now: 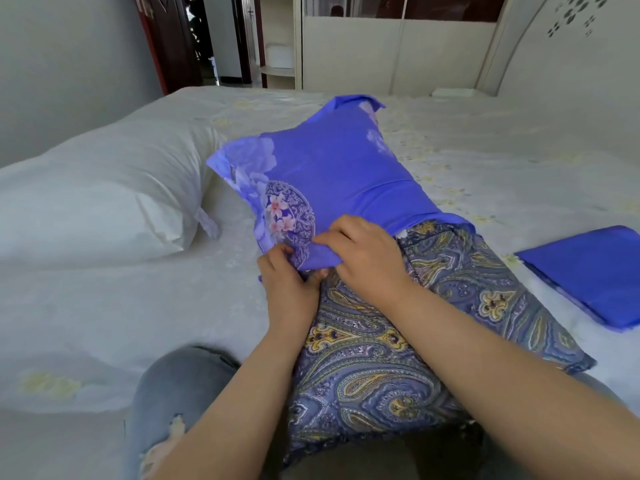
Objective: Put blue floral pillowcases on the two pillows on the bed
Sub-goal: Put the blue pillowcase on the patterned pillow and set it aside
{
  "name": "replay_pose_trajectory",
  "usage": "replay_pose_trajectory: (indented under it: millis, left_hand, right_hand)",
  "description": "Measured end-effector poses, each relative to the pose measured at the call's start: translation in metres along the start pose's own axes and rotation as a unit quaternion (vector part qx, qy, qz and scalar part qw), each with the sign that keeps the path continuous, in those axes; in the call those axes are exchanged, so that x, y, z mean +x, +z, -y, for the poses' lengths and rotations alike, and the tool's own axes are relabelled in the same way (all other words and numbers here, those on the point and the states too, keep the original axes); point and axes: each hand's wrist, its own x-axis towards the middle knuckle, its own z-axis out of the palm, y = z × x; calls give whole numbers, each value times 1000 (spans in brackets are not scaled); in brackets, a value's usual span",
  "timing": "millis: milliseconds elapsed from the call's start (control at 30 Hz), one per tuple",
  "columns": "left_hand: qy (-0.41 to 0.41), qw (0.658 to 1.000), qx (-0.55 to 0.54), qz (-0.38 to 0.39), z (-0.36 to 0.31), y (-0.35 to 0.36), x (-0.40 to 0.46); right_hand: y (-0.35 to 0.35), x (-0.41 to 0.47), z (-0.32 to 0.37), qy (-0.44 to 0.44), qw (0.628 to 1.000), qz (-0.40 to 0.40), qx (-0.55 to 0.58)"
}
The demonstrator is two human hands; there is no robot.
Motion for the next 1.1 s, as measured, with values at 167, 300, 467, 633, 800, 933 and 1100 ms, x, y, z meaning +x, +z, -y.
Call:
replay_pose_trajectory:
  millis: [167, 300, 467, 633, 800, 933, 1100]
  left_hand:
    - [26, 996, 86, -9, -18, -4, 3]
    - [45, 989, 141, 2, -21, -9, 5]
    - [80, 983, 167, 3, -6, -11, -6]
    - [-10, 991, 134, 20, -6, -10, -1]
    - [-287, 913, -265, 117, -11, -7, 19]
    - [-75, 965, -231, 95, -16, -2, 60]
    - [-56, 985, 86, 141, -10, 15, 118]
  right_hand:
    - [-33, -23, -22, 31, 996, -43, -70]
    - [-46, -21, -76, 251, 959, 9, -129]
    - [-35, -41, -139, 414, 895, 68, -148]
    - [-27, -50, -165, 601, 787, 112, 87]
    - [-29, -43, -160, 617, 767, 51, 172]
    - [-38, -27, -144, 584, 769, -191, 178]
    - [-42, -18, -157, 581, 814, 16, 2]
